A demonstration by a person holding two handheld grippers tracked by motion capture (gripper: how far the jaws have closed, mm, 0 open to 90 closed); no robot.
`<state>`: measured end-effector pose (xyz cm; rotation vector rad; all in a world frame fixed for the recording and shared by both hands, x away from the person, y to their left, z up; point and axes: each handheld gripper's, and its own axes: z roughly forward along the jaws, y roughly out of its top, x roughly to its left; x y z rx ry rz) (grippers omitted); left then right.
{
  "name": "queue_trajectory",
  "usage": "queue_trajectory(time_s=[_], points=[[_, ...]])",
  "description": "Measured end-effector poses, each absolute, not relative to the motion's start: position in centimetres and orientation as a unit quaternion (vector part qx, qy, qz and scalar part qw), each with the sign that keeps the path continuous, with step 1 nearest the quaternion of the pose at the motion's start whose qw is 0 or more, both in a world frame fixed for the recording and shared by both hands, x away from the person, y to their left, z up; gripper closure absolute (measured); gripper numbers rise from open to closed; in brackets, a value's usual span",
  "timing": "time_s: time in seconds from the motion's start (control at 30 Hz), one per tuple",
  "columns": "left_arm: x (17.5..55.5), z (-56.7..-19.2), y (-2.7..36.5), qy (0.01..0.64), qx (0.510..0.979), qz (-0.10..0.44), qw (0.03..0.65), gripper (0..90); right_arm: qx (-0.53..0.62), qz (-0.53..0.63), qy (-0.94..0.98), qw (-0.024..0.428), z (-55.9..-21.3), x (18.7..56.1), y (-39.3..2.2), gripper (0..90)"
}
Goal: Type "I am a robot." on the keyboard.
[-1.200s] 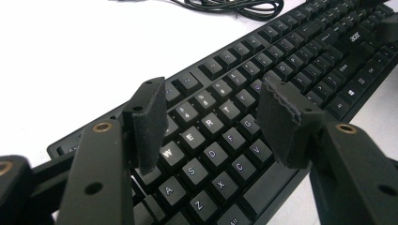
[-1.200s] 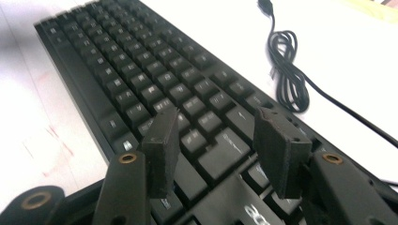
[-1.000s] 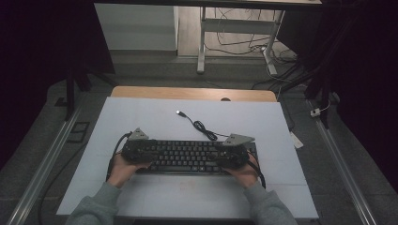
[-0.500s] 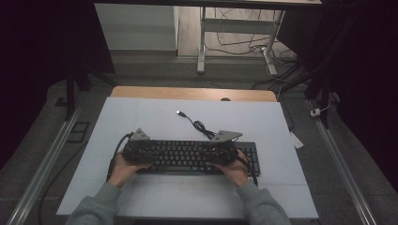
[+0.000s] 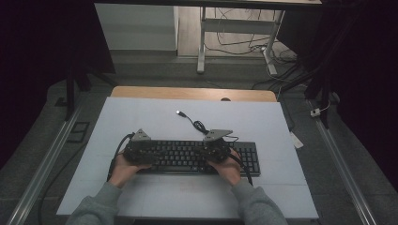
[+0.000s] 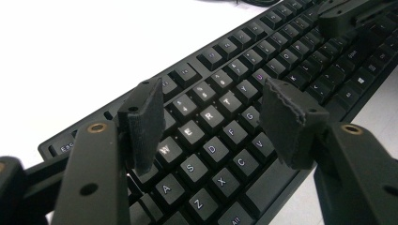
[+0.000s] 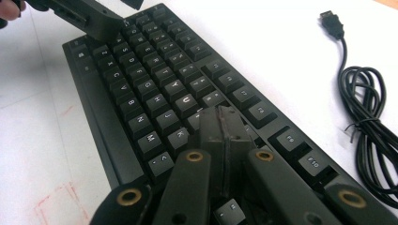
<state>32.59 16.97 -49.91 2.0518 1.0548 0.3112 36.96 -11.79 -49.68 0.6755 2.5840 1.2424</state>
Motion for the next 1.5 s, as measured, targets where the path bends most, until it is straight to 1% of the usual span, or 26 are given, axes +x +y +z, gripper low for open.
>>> queue_trajectory(time_s=[0.33, 0.47, 0.67, 1.0, 1.27, 1.5], points=[[32.6, -49.9, 17.0, 0.416, 0.810, 0.123, 0.394, 40.0, 0.235, 0.406, 0.878, 0.092, -50.7, 37.7, -10.8, 89.6], [32.6, -49.9, 17.0, 0.415, 0.811, 0.123, 0.394, 39.9, 0.235, 0.398, 0.881, 0.100, -51.1, 37.9, -10.5, 89.5], [32.6, -50.0, 16.9, 0.415, 0.812, 0.123, 0.392, 39.8, 0.232, 0.394, 0.884, 0.099, -51.3, 37.9, -10.1, 89.5], [32.6, -50.1, 16.8, 0.412, 0.817, 0.121, 0.386, 39.1, 0.221, 0.374, 0.893, 0.119, -51.6, 37.7, -9.5, 89.8], [32.6, -50.0, 16.9, 0.415, 0.814, 0.123, 0.388, 39.1, 0.224, 0.395, 0.883, 0.122, -50.9, 37.5, -9.9, 89.8], [32.6, -50.0, 17.1, 0.417, 0.811, 0.124, 0.390, 39.1, 0.233, 0.412, 0.872, 0.124, -49.9, 36.8, -11.5, 89.8]])
